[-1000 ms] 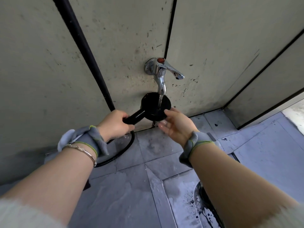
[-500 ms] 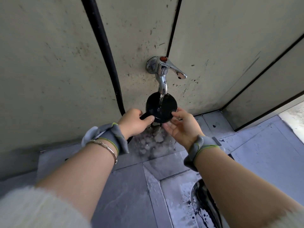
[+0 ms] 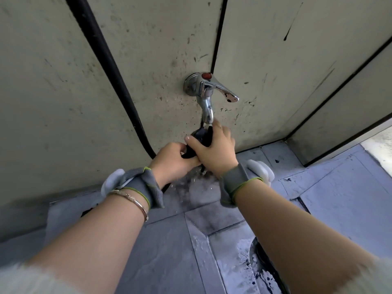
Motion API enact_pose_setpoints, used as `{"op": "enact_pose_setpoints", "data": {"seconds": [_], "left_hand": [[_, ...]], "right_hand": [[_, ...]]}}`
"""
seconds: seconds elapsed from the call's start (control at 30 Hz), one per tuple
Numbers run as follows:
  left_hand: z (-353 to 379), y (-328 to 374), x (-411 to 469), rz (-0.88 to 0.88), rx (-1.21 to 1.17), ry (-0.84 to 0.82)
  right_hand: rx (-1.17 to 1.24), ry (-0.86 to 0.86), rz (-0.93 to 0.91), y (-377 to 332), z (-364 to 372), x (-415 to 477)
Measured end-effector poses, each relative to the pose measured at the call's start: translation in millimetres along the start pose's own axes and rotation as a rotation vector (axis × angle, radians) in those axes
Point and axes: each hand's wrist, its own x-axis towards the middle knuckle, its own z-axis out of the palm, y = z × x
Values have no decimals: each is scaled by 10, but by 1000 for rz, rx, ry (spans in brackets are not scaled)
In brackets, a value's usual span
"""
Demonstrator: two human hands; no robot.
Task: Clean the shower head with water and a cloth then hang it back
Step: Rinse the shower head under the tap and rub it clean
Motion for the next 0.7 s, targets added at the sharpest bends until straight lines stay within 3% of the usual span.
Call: {"op": "enact_pose_setpoints", "data": {"seconds": [0.07, 0.2, 0.4, 0.57, 0.7], "left_hand": [[-1, -5, 8, 21, 14, 13], [32, 16, 17, 30, 34, 15], [-53, 35, 43, 32, -41, 59], [-51, 59, 31, 24, 13, 36], [-66, 42, 54, -6, 5, 53]], "right_hand": [[-110, 23, 24, -8, 31, 41], [-11, 80, 200, 8, -86, 155], [-330, -101, -285, -176, -46, -17], [-174, -11, 28, -155, -92, 68], [-350, -77, -298, -138, -45, 7]]}}
